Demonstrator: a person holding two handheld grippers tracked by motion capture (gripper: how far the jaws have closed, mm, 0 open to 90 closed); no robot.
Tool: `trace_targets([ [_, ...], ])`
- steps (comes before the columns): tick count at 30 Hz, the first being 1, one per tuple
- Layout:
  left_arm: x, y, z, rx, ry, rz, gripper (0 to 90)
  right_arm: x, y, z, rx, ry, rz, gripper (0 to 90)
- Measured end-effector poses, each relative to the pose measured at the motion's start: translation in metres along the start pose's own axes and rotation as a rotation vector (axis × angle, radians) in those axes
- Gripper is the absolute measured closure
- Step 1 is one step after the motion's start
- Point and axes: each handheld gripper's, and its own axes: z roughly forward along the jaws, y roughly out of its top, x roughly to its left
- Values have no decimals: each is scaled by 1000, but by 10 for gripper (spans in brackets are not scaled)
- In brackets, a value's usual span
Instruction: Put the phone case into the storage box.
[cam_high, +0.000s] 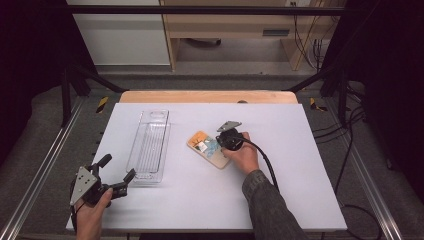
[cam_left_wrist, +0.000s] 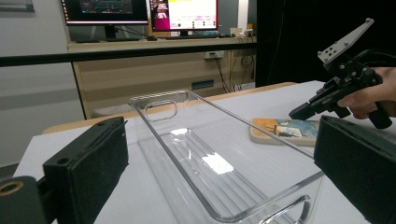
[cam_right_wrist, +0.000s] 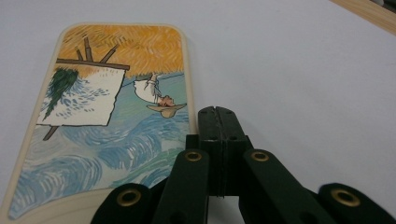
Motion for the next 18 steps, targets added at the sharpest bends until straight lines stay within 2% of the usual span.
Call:
trace_targets([
  [13, -2, 1, 0, -1, -3, 2, 27, 40, 0, -9, -7, 97, -94, 900],
  [18, -3, 1, 1, -1, -6, 3, 27, 49, -1, -11, -9, 119, -109, 900],
])
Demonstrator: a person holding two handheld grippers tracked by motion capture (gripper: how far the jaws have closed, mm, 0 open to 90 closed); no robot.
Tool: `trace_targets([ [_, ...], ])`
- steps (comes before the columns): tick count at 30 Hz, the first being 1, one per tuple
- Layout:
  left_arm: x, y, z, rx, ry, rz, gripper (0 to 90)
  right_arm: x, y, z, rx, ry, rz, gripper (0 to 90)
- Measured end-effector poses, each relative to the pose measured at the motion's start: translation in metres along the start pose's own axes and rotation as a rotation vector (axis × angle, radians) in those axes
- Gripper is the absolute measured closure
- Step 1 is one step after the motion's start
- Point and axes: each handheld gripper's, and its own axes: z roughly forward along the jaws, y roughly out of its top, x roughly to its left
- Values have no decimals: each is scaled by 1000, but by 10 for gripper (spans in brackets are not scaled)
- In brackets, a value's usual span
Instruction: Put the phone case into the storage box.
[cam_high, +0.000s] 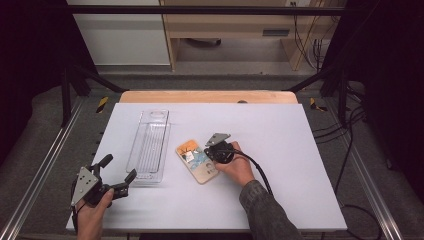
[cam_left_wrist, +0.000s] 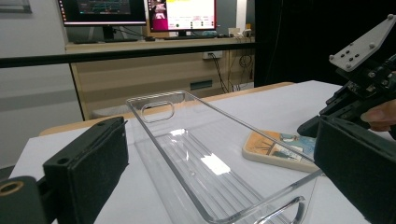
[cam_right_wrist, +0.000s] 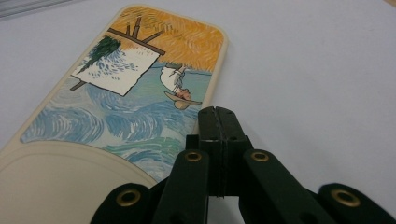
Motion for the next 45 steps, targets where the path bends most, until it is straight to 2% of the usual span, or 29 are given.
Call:
trace_targets([
  [6, 0, 0, 0, 0, -1, 2, 27, 4, 2, 0, 7, 12, -13, 900],
  [10, 2, 0, 0, 0, 5, 0, 27, 3, 2, -3, 16, -2, 20, 896],
  [14, 2, 1, -2, -4, 8, 1, 28, 2, 4, -12, 1, -22, 58, 862],
  [17, 2, 1, -3, -6, 9, 1, 27, 4, 10, -24, -20, -28, 97, 766],
  [19, 2, 1, -3, -3, 9, 1, 27, 7, 14, -30, -32, -39, 119, 649],
  [20, 2, 1, -3, -3, 10, 0, 27, 7, 14, -30, -32, -39, 119, 649],
  [23, 2, 1, -3, -4, 8, 1, 27, 13, 20, -40, -40, -39, 141, 536],
  [25, 1, 1, -3, -4, 8, 1, 27, 19, 25, -45, -26, -50, 148, 401],
  [27, 1, 1, -3, -4, 9, -1, 27, 24, 26, -48, -14, -74, 147, 344],
  [28, 1, 1, -3, -5, 9, -2, 27, 29, 27, -51, -11, -82, 169, 261],
  [29, 1, 1, -3, -5, 9, -1, 27, 29, 27, -51, -11, -82, 169, 261],
  [36, 2, 1, -4, -4, 12, -1, 28, 45, 27, -51, 53, -90, 192, 101],
  [43, 2, 1, -4, -9, 11, -5, 27, 57, 30, -48, 100, -97, 196, 72],
  [45, 2, 0, -4, -11, 16, -16, 27, 58, 30, -47, 108, -96, 202, 70],
])
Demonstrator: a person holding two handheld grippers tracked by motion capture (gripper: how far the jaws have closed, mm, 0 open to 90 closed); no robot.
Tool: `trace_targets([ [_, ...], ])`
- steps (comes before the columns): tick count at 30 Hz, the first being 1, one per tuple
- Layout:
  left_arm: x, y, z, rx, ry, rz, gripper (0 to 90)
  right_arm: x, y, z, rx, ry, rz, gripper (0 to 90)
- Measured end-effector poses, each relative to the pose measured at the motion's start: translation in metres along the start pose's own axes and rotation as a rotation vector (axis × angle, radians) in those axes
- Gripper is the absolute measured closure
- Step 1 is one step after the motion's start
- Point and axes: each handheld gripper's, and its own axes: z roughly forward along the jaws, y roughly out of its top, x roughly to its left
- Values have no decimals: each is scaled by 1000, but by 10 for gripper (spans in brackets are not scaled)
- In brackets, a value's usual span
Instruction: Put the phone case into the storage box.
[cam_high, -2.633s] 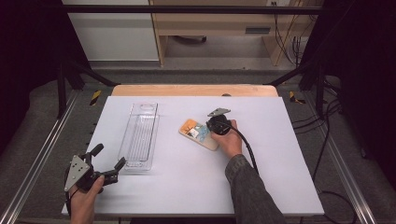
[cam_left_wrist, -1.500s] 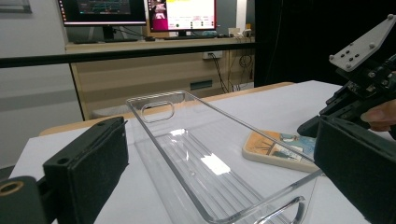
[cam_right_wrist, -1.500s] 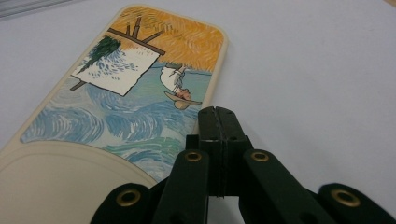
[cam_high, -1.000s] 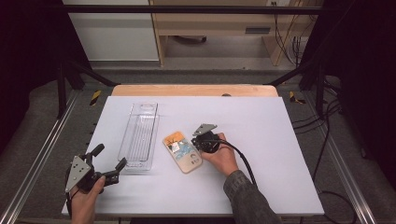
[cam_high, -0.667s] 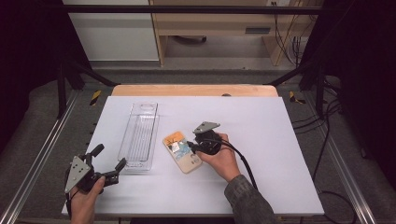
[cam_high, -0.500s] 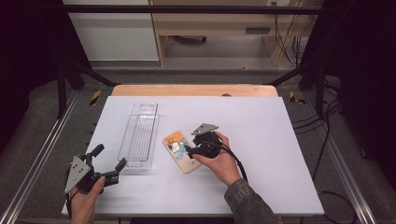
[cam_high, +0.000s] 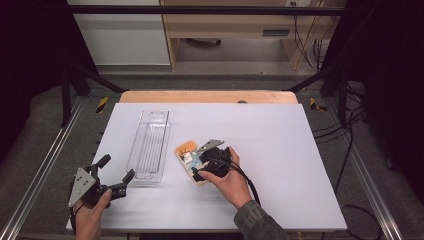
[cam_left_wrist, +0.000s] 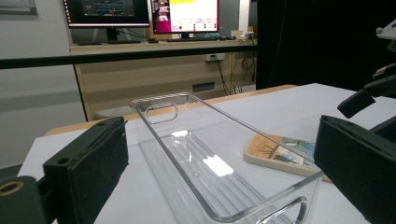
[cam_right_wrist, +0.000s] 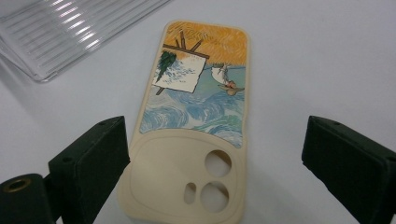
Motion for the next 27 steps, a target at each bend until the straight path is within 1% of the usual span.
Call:
trace_targets([
  [1, 0, 0, 1, -3, 1, -6, 27, 2, 0, 3, 15, -4, 12, 70],
  [3, -2, 0, 2, -4, -3, -5, 27, 3, -1, 4, 18, -4, 18, 70],
  [6, -3, 0, 2, -2, -7, 1, 27, 4, -2, 7, 34, -6, 15, 70],
  [8, -2, 0, 1, -4, -5, -4, 27, 5, -2, 8, 43, -9, 18, 70],
  [10, -1, 0, 1, -5, -2, -6, 27, 6, -2, 9, 40, -3, 21, 69],
  [12, -1, 0, 1, -6, -2, -6, 27, 8, -3, 10, 57, -3, 20, 68],
  [13, -1, 0, 1, -5, -1, -6, 27, 9, -3, 11, 55, -2, 10, 76],
  [17, -1, 0, 1, -6, -2, -6, 27, 9, -3, 11, 53, -8, 7, 76],
  [21, -1, 0, 1, -6, -3, -5, 27, 8, -3, 12, 61, -7, 27, 72],
  [27, -1, 0, 1, -4, -4, -6, 27, 9, -5, 15, 65, -3, 31, 71],
])
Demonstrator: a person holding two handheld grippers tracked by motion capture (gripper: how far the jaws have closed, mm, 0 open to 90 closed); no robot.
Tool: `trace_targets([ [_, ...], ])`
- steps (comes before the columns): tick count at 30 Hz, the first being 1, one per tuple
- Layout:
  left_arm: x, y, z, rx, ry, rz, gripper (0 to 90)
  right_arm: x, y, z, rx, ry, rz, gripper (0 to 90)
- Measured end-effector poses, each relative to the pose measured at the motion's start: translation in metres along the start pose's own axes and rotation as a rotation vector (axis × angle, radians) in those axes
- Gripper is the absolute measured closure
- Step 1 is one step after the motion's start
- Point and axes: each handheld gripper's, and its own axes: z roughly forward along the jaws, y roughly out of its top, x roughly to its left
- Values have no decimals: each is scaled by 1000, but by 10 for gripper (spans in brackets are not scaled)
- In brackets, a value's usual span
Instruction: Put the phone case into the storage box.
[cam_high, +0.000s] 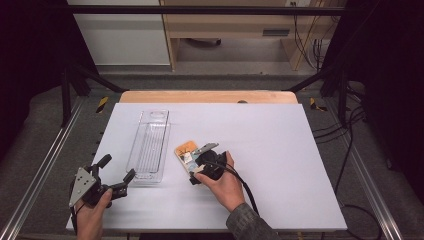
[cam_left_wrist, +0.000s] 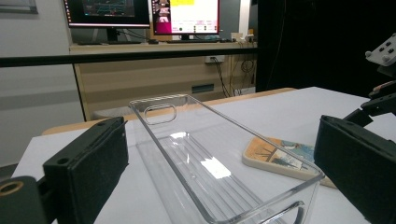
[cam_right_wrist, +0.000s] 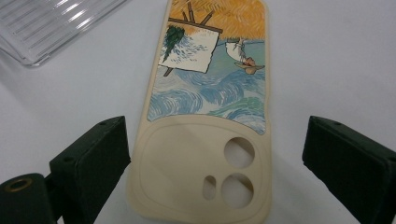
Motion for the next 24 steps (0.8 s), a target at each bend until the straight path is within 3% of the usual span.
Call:
trace_targets([
  [9, 0, 1, -1, -2, 0, -1, 27, 4, -4, 10, 19, 11, 35, 75],
  [24, 1, 1, 0, -3, -1, -2, 27, 9, -8, 22, 59, -10, 30, 71],
])
